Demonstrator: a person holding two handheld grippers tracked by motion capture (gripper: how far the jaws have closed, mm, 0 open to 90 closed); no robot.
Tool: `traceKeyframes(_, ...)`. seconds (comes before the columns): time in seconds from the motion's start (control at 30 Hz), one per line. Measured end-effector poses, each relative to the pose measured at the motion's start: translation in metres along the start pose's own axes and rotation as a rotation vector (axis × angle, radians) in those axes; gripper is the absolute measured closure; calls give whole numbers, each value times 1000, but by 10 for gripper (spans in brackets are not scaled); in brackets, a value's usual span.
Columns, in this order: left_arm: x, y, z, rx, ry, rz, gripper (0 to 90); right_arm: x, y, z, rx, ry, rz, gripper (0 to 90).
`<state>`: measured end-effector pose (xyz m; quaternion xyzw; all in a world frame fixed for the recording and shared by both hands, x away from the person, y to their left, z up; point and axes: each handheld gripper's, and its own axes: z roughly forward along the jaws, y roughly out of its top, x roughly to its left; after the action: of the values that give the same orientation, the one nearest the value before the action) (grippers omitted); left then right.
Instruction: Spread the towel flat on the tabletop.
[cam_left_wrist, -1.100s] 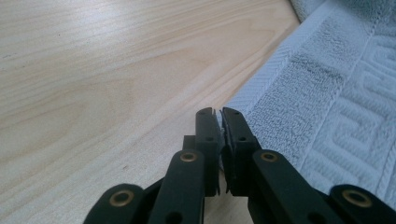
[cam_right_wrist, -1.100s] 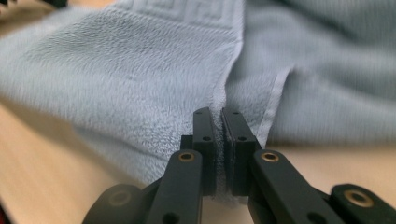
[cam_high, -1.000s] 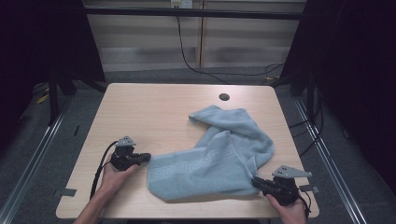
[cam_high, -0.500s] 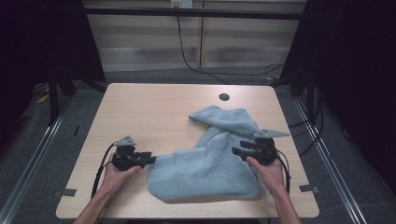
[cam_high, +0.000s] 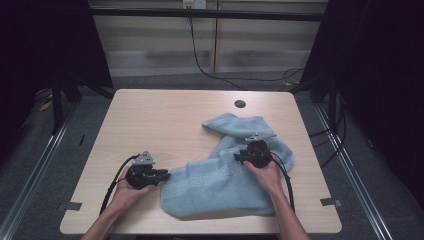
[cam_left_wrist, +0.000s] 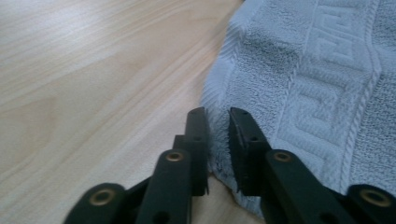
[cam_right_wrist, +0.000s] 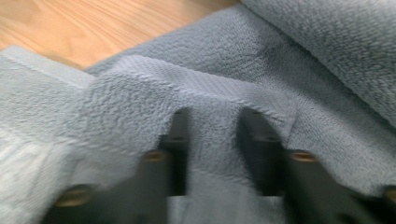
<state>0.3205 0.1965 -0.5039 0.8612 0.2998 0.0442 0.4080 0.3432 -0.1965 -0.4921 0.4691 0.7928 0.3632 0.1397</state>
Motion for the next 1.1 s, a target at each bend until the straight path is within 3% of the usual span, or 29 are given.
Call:
traceKeyframes(0.07, 0, 0, -1, -2, 2, -7, 826, 1, 0, -4, -13, 1, 2, 808)
traceKeyframes(0.13, 1, 1, -3, -23, -13, -46, 838, 0, 0, -19, -77, 27, 21, 898)
traceKeyframes(0.17, 4, 2, -8, -59, -14, -79, 841, 0, 0, -26, -94, 34, 25, 900)
traceKeyframes(0.23, 6, 3, -11, -78, -22, -100, 844, -1, 0, -32, -113, 42, 29, 900)
traceKeyframes(0.27, 7, 5, -16, -103, -29, -117, 846, -1, 0, -46, -156, 57, 37, 900)
traceKeyframes(0.33, 7, 5, -19, -111, -31, -123, 847, -1, 0, -53, -175, 65, 44, 900)
traceKeyframes(0.37, 6, 6, -23, -139, -41, -131, 848, -1, -1, -64, -199, 69, 46, 900)
traceKeyframes(0.5, 6, 10, -30, -176, -47, -142, 848, -1, -1, -77, -208, 64, 43, 900)
traceKeyframes(0.6, 7, 12, -27, -164, -34, -131, 848, -6, 1, -65, -154, 64, 55, 629)
traceKeyframes(0.63, 8, 12, -26, -161, -31, -133, 848, -9, 2, -56, -131, 64, 58, 561)
traceKeyframes(0.67, 8, 12, -25, -160, -27, -136, 848, -13, 4, -36, -90, 52, 67, 467)
traceKeyframes(0.83, 17, 10, -24, -160, -36, -160, 851, -16, 9, 1, -17, 25, 59, 391)
traceKeyframes(0.97, 21, 8, -25, -162, -37, -178, 853, -13, 8, 14, 17, 8, 37, 425)
traceKeyframes(1.0, 24, 8, -25, -168, -35, -188, 854, -11, 8, 17, 17, -10, 17, 565)
traceKeyframes(1.03, 24, 8, -25, -168, -35, -188, 855, -11, 8, 17, 17, -10, 17, 565)
traceKeyframes(1.1, 26, 9, -27, -179, -36, -197, 855, -8, 10, 16, 16, 20, 11, 761)
